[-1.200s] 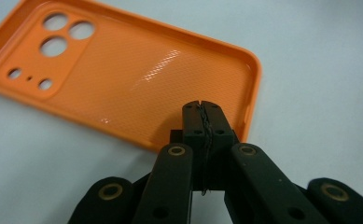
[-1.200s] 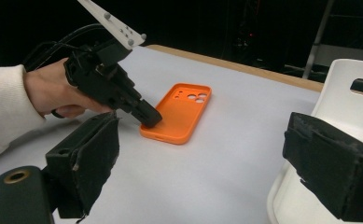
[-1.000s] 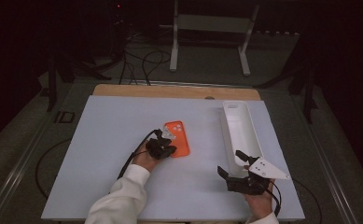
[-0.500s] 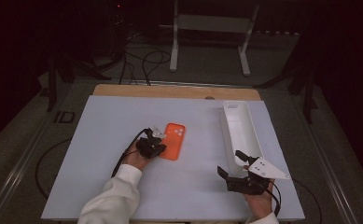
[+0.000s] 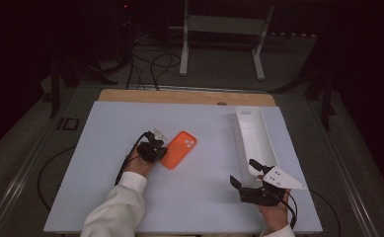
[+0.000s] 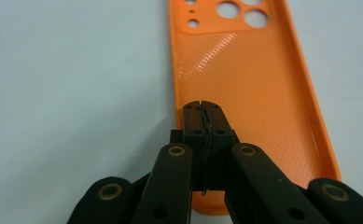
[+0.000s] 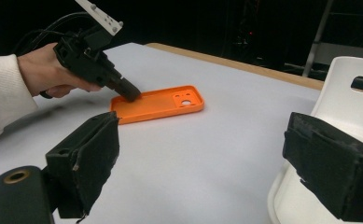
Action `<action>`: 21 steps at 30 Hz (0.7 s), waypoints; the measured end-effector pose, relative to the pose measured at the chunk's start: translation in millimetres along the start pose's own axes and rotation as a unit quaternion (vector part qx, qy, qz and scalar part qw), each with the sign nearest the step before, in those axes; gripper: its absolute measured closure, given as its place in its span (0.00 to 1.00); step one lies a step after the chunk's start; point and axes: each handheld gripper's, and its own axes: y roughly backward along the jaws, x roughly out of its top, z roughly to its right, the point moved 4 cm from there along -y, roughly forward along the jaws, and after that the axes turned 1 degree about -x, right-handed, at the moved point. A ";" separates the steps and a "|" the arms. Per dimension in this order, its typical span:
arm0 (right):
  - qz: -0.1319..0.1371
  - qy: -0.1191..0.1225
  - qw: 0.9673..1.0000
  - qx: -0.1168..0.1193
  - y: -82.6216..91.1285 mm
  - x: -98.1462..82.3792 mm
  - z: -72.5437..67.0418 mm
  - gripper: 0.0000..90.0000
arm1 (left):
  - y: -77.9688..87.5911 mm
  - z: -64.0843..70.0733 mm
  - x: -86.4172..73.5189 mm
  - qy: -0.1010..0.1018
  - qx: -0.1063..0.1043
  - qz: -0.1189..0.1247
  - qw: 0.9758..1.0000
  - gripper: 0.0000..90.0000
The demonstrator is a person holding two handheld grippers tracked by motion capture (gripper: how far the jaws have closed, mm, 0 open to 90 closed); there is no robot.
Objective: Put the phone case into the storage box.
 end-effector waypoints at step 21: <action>0.000 0.000 1.000 -0.001 0.1 0.0 0.3 0.12 | 5.7 -1.2 2.5 0.012 0.006 0.020 1.000 0.93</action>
